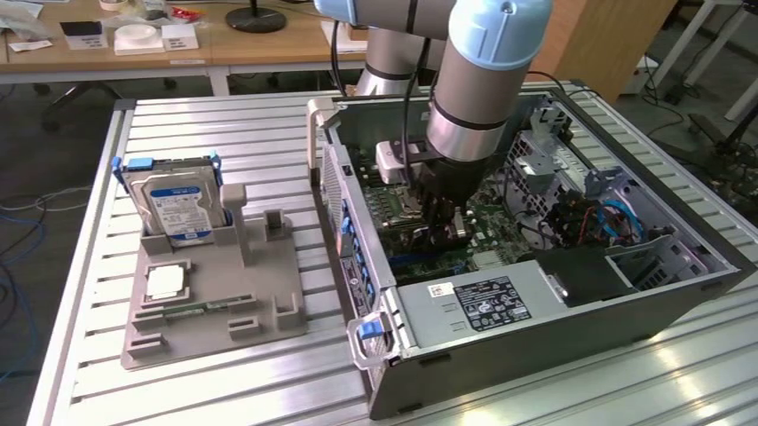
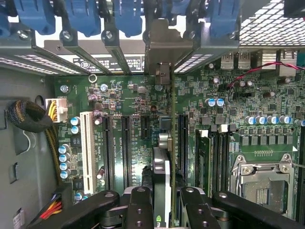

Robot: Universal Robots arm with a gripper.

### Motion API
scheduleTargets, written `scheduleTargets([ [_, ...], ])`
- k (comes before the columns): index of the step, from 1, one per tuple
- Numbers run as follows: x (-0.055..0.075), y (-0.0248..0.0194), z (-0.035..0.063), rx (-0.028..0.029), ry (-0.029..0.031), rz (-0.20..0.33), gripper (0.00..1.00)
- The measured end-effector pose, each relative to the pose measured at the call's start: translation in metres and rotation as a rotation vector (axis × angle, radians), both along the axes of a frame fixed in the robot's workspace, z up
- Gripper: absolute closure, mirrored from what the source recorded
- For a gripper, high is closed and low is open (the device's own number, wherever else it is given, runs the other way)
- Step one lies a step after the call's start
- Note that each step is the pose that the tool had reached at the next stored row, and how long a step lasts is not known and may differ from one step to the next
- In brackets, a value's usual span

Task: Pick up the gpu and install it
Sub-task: 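Insert the gpu into the slot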

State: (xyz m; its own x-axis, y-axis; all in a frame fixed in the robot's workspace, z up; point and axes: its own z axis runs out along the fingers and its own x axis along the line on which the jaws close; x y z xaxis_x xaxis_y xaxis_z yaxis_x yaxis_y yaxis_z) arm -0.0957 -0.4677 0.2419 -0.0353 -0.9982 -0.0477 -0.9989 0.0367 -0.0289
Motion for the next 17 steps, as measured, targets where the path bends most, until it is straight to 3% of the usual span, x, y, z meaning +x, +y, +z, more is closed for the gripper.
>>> scheduleTargets([
  [17,-0.0002,0.0011,-0.0006,-0.0001,0.0000,0.014,0.73],
])
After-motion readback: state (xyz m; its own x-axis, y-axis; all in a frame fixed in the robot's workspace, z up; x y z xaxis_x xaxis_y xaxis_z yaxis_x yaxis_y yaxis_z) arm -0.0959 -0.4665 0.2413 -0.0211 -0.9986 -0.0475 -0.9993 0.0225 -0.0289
